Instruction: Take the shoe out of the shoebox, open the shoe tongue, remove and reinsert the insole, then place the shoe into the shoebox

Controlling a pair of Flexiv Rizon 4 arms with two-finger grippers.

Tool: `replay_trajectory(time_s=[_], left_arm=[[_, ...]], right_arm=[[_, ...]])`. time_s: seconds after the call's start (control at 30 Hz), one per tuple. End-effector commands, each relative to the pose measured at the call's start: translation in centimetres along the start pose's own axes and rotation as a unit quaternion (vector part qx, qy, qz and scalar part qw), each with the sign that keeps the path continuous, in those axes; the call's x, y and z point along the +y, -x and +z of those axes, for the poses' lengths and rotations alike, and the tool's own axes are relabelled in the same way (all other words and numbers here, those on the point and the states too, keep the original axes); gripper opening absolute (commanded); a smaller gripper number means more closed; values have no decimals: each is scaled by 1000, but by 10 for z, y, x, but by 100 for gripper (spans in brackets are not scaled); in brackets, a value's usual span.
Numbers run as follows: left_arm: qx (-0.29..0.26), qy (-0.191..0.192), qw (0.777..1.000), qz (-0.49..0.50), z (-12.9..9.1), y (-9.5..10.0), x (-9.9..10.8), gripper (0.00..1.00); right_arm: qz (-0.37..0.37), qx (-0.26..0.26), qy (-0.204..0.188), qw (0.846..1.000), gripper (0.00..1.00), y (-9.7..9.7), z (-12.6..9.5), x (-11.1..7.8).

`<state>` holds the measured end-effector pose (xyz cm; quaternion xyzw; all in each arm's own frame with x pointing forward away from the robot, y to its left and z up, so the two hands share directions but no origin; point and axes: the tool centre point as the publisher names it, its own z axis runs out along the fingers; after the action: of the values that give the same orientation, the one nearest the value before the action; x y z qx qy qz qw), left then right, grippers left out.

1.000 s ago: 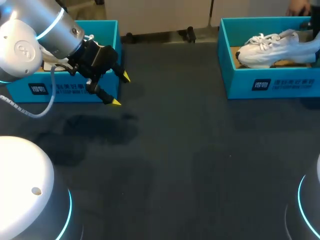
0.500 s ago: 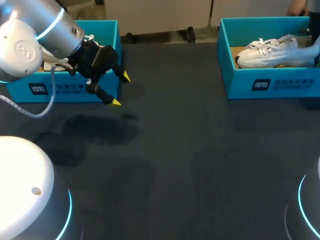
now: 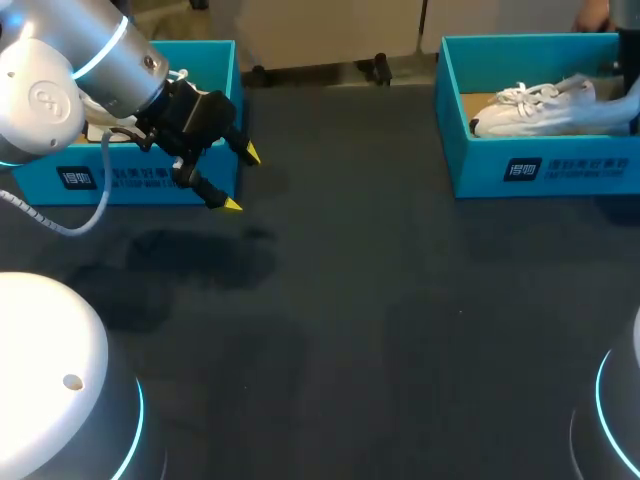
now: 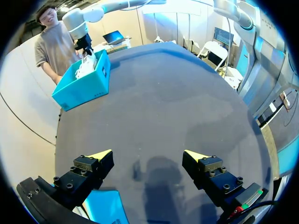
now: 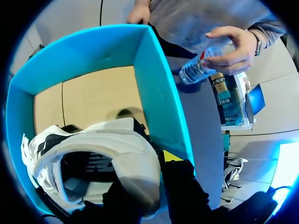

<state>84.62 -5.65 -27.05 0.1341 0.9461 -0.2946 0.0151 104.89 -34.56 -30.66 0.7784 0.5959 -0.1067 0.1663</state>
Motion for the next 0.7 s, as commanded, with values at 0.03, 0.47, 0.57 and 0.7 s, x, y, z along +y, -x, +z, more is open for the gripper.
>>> replay_trajectory(time_s=[0.03, 0.47, 0.57, 0.7], left_arm=[[-1, 1, 1000, 0, 0, -1, 0, 100], [-1, 1, 1000, 0, 0, -1, 0, 100], [-1, 1, 1000, 0, 0, -1, 0, 100], [-1, 1, 1000, 0, 0, -1, 0, 100]], right_arm=[[2, 0, 5, 1000, 0, 0, -2, -11], [14, 4, 4, 1000, 0, -3, 6, -27], [5, -2, 3, 1000, 0, -4, 10, -28], [2, -1, 0, 1000, 0, -3, 14, -31]])
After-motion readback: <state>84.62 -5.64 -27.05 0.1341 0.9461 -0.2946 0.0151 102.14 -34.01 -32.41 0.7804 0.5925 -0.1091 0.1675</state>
